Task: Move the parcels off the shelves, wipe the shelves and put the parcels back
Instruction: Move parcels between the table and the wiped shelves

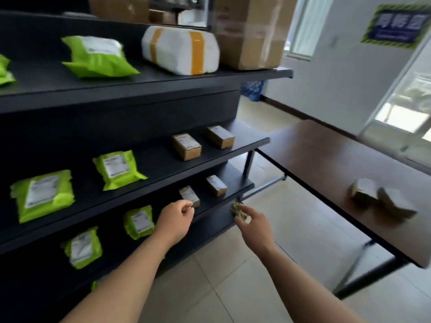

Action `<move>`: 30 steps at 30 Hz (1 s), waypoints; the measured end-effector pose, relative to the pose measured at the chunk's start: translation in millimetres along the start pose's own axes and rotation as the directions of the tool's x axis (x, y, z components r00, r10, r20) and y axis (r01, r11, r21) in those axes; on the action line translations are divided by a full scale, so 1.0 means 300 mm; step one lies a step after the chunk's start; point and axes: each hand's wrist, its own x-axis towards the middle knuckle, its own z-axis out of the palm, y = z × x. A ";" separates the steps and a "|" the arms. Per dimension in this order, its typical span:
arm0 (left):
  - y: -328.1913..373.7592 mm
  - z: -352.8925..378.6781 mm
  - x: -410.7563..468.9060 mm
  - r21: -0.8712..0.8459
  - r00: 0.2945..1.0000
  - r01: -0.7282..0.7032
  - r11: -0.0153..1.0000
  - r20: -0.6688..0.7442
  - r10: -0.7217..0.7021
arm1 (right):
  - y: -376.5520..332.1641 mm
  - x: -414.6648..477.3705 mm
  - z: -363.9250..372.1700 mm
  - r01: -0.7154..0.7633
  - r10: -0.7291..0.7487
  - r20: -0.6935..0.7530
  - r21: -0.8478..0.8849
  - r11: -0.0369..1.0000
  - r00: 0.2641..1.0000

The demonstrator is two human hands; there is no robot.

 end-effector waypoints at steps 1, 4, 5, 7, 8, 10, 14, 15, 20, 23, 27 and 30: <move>0.044 0.031 0.006 -0.009 1.000 -0.022 1.000 0.021 0.022 | 0.024 -0.006 -0.045 -0.017 0.017 -0.035 0.002 1.000 0.999; 0.157 0.132 0.020 -0.043 0.994 -0.068 0.997 0.083 0.071 | 0.092 -0.012 -0.162 -0.046 0.048 -0.124 0.016 0.999 0.991; 0.191 0.166 0.023 -0.057 0.991 -0.080 0.995 0.105 0.085 | 0.112 -0.012 -0.197 -0.060 0.063 -0.138 0.028 0.998 0.988; 0.270 0.251 0.033 -0.072 0.981 -0.115 0.991 0.151 0.124 | 0.174 -0.008 -0.277 -0.098 0.107 -0.172 0.056 0.994 0.979; 0.306 0.295 0.039 -0.078 0.976 -0.124 0.989 0.169 0.136 | 0.205 -0.006 -0.314 -0.117 0.129 -0.191 0.069 0.991 0.973; 0.382 0.376 0.054 -0.094 0.967 -0.145 0.985 0.196 0.161 | 0.263 0.008 -0.390 -0.134 0.154 -0.234 0.097 0.986 0.960; 0.551 0.570 0.101 -0.092 0.943 -0.210 0.973 0.243 0.226 | 0.404 0.068 -0.572 -0.168 0.205 -0.297 0.148 0.975 0.933; 0.594 0.615 0.113 -0.092 0.938 -0.219 0.971 0.253 0.236 | 0.440 0.086 -0.616 -0.178 0.218 -0.306 0.153 0.972 0.927; 0.817 0.867 0.168 -0.131 0.917 -0.227 0.965 0.304 0.257 | 0.625 0.166 -0.858 -0.217 0.260 -0.344 0.159 0.963 0.902; 0.971 1.049 0.202 -0.137 0.905 -0.273 0.952 0.298 0.302 | 0.754 0.222 -1.033 -0.231 0.277 -0.372 0.164 0.959 0.886; 1.106 1.236 0.227 -0.154 0.892 -0.296 0.943 0.309 0.331 | 0.891 0.275 -1.196 -0.262 0.304 -0.407 0.157 0.952 0.861; 1.176 1.353 0.243 -0.152 0.877 -0.294 0.944 0.348 0.330 | 0.981 0.308 -1.278 -0.293 0.343 -0.422 0.180 0.939 0.839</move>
